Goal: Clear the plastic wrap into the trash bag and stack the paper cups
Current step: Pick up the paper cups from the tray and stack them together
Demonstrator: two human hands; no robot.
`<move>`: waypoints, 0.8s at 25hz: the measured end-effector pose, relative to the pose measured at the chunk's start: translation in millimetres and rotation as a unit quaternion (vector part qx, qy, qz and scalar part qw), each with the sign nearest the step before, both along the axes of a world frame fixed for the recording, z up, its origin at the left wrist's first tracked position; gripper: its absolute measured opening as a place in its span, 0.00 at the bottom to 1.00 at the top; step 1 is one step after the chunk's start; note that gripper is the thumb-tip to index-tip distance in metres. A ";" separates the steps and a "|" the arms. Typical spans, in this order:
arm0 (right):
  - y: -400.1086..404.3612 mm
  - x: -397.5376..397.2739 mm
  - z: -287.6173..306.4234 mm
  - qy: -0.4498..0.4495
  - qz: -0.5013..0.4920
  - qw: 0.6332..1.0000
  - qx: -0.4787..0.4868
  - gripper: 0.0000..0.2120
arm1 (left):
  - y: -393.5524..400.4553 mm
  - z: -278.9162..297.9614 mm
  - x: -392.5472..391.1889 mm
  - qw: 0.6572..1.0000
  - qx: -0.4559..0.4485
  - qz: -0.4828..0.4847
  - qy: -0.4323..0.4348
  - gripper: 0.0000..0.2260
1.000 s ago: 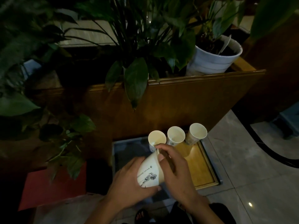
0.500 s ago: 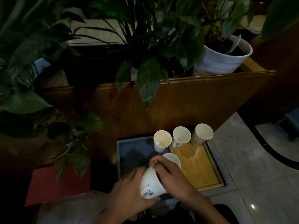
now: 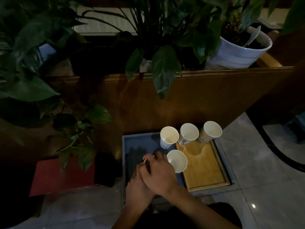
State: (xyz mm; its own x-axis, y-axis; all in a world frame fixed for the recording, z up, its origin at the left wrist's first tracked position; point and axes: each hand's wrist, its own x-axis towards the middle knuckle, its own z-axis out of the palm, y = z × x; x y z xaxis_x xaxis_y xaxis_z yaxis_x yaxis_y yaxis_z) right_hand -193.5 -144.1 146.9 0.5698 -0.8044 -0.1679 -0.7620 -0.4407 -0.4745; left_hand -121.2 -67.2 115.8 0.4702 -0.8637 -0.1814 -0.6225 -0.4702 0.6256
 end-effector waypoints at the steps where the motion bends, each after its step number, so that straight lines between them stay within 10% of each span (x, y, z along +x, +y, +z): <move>1: -3.0 -0.2 -2.6 0.000 0.014 1.000 0.010 0.19 | 0.1 -2.7 -0.2 1.000 -0.008 0.005 0.014 0.23; 6: -36.4 -3.8 -0.5 0.036 0.126 0.985 0.114 0.30 | 4.9 -13.1 8.2 0.986 0.018 0.078 0.147 0.38; 20: -173.6 -8.4 -10.1 0.291 0.194 0.927 -0.132 0.45 | 5.6 -38.0 13.6 0.966 0.054 0.153 0.203 0.40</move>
